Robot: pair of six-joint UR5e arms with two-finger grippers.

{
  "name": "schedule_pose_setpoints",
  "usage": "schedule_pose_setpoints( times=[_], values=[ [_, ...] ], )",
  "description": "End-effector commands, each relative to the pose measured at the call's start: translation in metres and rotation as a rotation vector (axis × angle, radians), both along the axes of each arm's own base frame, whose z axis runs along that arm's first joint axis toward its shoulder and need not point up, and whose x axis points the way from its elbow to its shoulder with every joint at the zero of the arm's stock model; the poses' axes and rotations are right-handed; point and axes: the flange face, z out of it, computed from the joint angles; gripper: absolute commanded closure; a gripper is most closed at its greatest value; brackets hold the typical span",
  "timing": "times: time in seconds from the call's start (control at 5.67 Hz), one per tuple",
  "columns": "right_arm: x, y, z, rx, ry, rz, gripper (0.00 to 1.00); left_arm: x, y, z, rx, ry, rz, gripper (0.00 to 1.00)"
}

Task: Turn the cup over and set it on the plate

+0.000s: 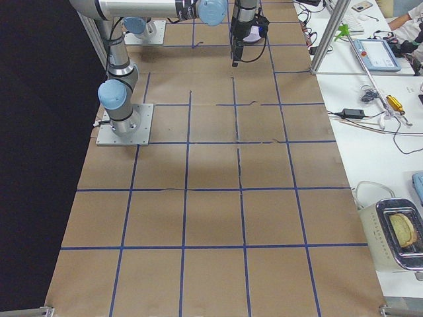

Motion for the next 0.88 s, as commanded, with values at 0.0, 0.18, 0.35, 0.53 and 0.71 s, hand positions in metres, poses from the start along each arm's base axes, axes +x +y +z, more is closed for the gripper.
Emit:
schedule_pose_setpoints(
  times=[0.0,0.18,0.35,0.53,0.71],
  values=[
    [0.000,0.000,0.000,0.000,0.000,0.000,0.00,-0.001,0.022,-0.002,0.006,0.001,-0.003,0.01],
    [0.000,0.000,0.000,0.000,0.000,0.000,0.00,0.004,0.031,-0.008,0.010,-0.046,-0.014,0.01],
    [0.000,0.000,0.000,0.000,0.000,0.000,0.00,0.005,0.032,-0.007,0.002,-0.045,-0.008,0.01],
    [0.000,0.000,0.000,0.000,0.000,0.000,0.00,0.004,0.032,-0.007,0.001,-0.044,-0.005,0.01],
    [0.000,0.000,0.000,0.000,0.000,0.000,0.00,0.005,0.032,-0.007,0.001,-0.042,-0.003,0.01]
  ],
)
